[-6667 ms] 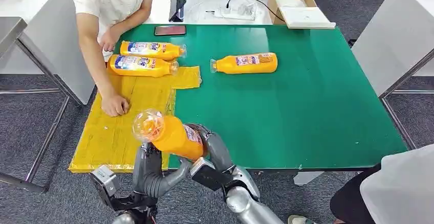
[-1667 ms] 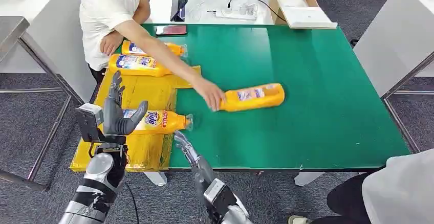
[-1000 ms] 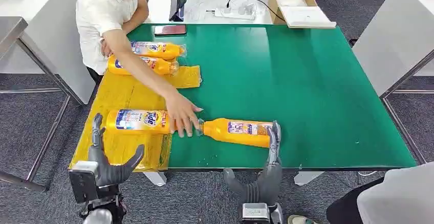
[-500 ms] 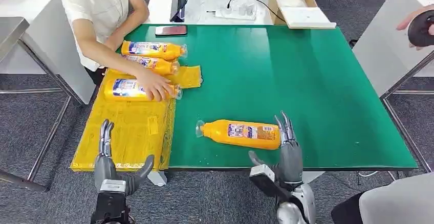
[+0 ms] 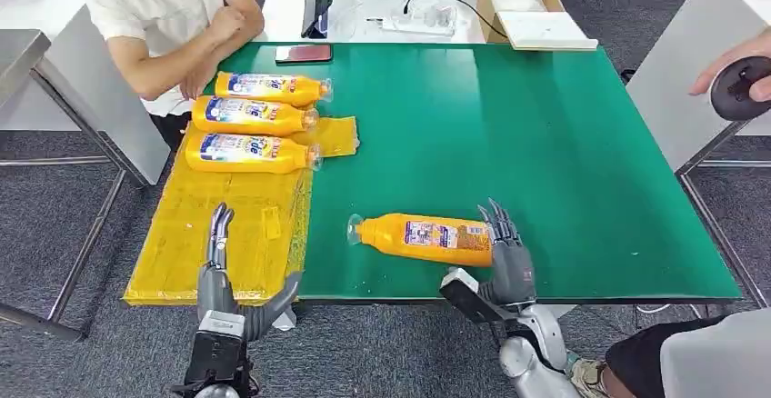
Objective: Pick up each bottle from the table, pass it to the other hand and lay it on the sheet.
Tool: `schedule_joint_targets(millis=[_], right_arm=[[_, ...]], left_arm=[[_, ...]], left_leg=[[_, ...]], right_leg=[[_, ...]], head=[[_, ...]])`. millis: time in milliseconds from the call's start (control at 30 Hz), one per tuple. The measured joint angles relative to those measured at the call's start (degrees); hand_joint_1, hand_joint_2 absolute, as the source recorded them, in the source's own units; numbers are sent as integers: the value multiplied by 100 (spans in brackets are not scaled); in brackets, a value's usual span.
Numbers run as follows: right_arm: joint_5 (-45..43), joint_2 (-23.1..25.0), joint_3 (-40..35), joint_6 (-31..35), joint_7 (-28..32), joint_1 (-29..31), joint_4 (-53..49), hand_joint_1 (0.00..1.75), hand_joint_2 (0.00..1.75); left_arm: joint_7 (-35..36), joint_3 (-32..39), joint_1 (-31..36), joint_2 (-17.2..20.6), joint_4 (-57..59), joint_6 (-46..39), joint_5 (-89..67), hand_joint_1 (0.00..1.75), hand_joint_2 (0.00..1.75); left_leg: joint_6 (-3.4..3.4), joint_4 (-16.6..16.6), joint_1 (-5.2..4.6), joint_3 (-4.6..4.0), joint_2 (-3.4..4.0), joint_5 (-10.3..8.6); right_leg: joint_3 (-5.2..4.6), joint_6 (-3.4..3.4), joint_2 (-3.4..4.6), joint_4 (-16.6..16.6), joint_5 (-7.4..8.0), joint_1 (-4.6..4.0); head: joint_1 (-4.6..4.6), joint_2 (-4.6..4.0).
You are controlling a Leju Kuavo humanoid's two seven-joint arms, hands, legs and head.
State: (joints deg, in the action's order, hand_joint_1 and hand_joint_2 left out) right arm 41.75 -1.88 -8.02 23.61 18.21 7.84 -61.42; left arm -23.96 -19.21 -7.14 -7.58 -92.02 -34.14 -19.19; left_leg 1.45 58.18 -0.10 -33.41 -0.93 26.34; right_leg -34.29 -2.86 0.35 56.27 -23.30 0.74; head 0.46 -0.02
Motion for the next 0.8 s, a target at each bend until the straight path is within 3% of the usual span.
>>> schedule_joint_targets(millis=[367, 533, 800], right_arm=[[4, -11, 0, -13, 0, 96, 275, 0, 175], [-412, 45, -17, -820, -100, 361, 556, 0, 175], [-209, 144, -334, -1115, -371, 1000, 1267, 0, 175]], left_arm=[[-7, -4, 39, -13, 111, 11, -2, 0, 175], [81, -120, 176, -22, 315, -2, -203, 0, 175], [94, -286, 469, -92, 621, 83, -83, 0, 175]], left_leg=[[0, 0, 1, -1, 0, 0], [0, 0, 0, -1, 2, -1], [-1, 0, 2, 3, 4, -3]], right_leg=[[0, 0, 0, 0, 0, -1], [0, 0, 1, 1, 1, 0], [6, -1, 1, 4, 2, -1]], head=[[-2, 0], [0, 0], [-2, 0]])
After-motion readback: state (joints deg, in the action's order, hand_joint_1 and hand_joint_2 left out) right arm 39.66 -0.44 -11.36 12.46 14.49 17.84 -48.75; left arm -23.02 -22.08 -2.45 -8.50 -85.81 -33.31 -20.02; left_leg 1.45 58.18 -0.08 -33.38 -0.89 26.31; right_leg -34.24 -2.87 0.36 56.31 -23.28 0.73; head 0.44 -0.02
